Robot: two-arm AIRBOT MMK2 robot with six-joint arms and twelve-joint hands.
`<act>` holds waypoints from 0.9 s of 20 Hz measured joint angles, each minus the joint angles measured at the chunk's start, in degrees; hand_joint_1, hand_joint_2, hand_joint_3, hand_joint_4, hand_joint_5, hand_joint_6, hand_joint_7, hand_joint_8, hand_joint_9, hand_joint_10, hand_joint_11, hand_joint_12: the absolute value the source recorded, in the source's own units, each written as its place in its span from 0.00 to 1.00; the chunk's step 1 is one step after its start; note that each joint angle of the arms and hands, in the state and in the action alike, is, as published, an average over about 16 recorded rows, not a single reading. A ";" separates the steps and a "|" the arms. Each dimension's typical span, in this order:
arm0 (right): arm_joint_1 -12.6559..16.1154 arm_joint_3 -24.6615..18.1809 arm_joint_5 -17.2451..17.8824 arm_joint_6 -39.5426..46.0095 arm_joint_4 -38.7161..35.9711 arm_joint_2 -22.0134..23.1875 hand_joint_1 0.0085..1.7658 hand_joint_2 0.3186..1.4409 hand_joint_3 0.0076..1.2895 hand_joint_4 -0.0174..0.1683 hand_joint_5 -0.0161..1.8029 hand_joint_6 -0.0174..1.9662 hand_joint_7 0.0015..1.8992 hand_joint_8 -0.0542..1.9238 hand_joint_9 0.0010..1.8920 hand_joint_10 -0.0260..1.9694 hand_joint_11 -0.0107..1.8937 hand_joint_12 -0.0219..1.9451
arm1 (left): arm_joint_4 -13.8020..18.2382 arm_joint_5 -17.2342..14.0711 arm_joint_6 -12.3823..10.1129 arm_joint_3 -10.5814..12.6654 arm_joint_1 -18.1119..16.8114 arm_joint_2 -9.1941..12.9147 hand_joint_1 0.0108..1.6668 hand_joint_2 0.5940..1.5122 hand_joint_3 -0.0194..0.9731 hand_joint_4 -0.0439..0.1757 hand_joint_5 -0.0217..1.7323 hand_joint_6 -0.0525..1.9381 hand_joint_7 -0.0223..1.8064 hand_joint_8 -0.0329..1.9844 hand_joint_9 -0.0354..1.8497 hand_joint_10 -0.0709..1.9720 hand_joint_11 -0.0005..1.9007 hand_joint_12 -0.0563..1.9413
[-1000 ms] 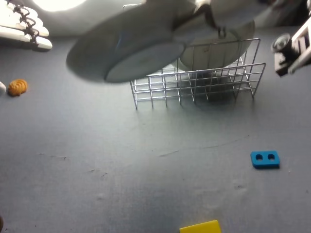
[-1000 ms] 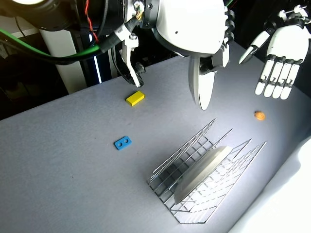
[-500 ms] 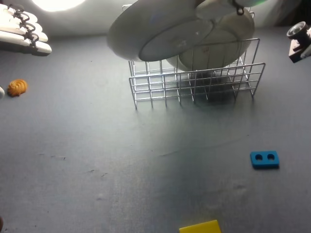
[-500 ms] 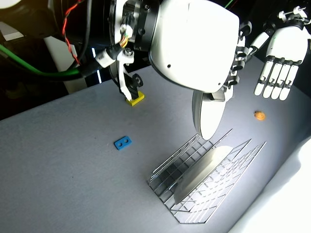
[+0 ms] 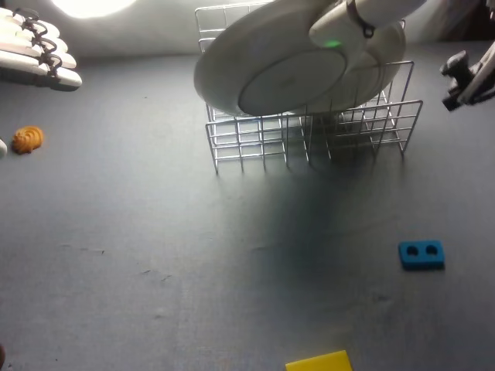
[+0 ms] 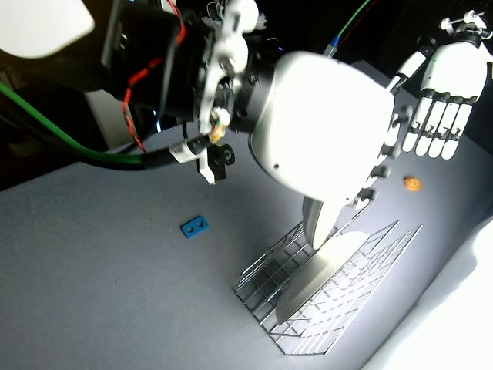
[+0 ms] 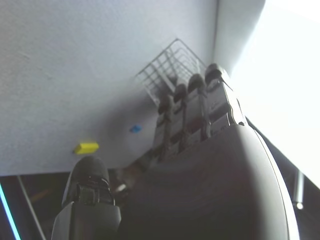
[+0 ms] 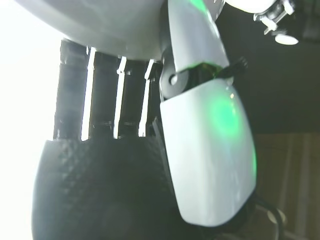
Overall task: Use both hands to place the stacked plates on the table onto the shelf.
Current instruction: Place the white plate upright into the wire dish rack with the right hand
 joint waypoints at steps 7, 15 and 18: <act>-1.31 2.72 -4.24 2.75 0.51 -3.12 0.78 0.60 0.00 0.05 0.50 0.47 0.58 0.39 0.56 0.49 0.49 0.50 | 0.08 -0.09 0.00 -0.10 0.05 0.00 0.01 0.68 0.03 0.21 0.07 0.03 0.05 0.02 0.04 0.03 0.01 0.04; -3.30 5.84 -6.76 4.42 0.87 -5.70 0.78 0.60 0.00 0.05 0.50 0.47 0.59 0.38 0.57 0.47 0.50 0.49 | 0.26 -0.23 0.00 -0.30 0.04 0.00 0.01 0.68 0.03 0.21 0.07 0.03 0.05 0.02 0.04 0.03 0.01 0.04; -4.42 6.95 -7.06 4.68 0.93 -6.35 0.78 0.60 0.00 0.05 0.50 0.46 0.59 0.37 0.58 0.46 0.51 0.49 | 0.33 -0.28 0.00 -0.38 0.04 0.00 0.01 0.68 0.03 0.21 0.08 0.03 0.05 0.02 0.04 0.03 0.01 0.04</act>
